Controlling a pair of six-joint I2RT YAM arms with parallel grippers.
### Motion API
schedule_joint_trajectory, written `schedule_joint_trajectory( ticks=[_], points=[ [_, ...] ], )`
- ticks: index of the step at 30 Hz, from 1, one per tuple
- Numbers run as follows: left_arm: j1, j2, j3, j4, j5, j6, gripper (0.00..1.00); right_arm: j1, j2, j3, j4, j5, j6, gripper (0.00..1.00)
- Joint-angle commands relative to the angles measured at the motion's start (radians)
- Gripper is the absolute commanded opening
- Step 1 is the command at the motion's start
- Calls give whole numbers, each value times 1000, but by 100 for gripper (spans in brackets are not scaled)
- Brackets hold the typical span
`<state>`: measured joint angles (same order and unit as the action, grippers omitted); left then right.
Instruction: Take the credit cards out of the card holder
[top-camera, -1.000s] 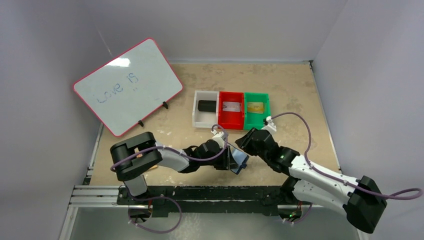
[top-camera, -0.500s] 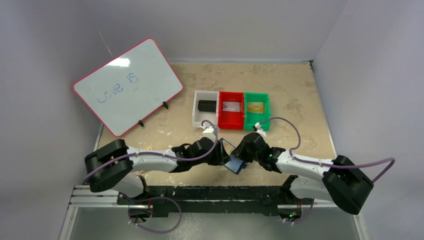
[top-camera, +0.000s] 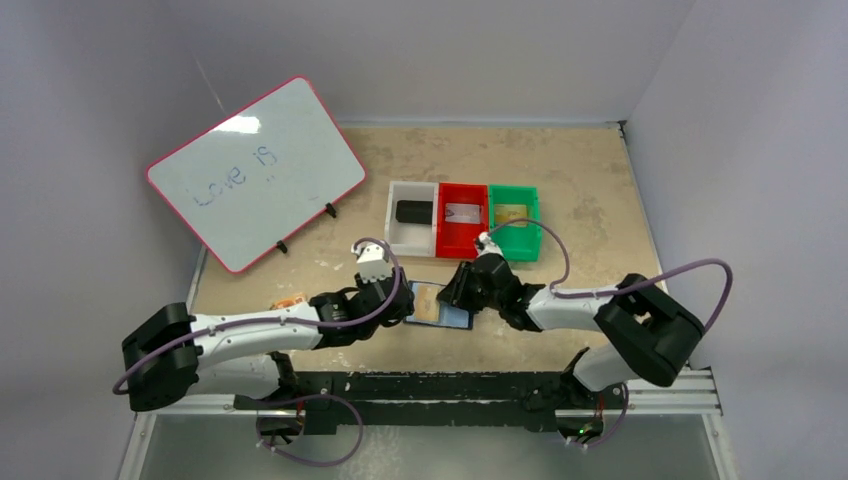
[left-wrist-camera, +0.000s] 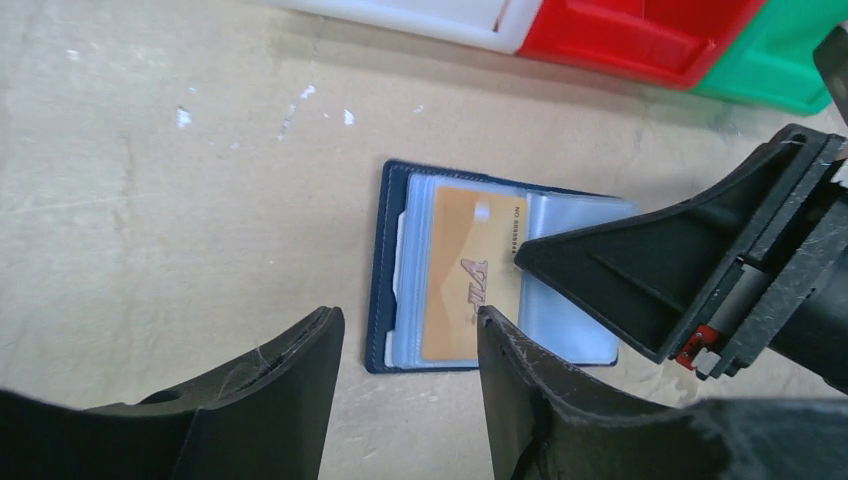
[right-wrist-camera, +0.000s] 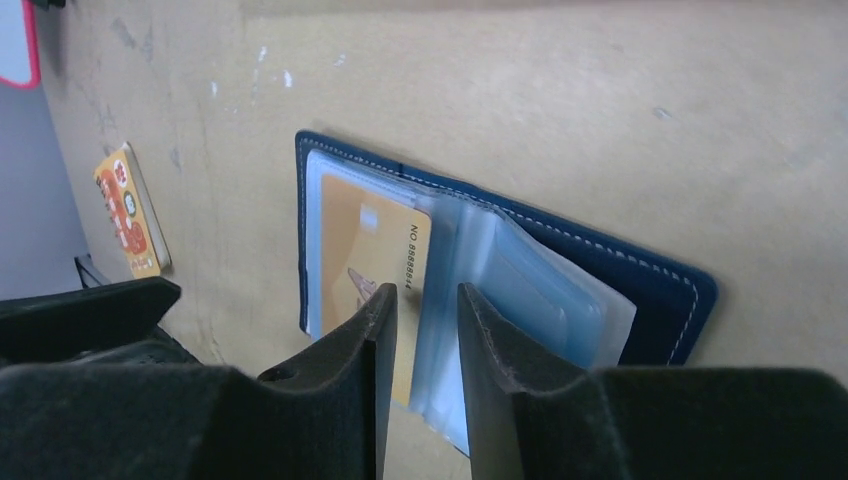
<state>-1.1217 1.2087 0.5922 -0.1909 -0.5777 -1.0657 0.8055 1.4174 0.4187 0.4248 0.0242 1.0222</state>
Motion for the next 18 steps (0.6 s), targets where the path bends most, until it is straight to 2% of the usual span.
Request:
schedule_joint_trajectory(
  ticks=[1,5,18],
  points=[
    [-1,-73,-7,-86,-120,-41,53,-6,97,78,28,-89,-202,32],
    [-1,-75,-3,-82,-106,-28,53,-7,151,129,10,-115,-222,30],
    [0,44,11,25,15,-18,47,-9,100,130,3,-203,-220,32]
  ],
)
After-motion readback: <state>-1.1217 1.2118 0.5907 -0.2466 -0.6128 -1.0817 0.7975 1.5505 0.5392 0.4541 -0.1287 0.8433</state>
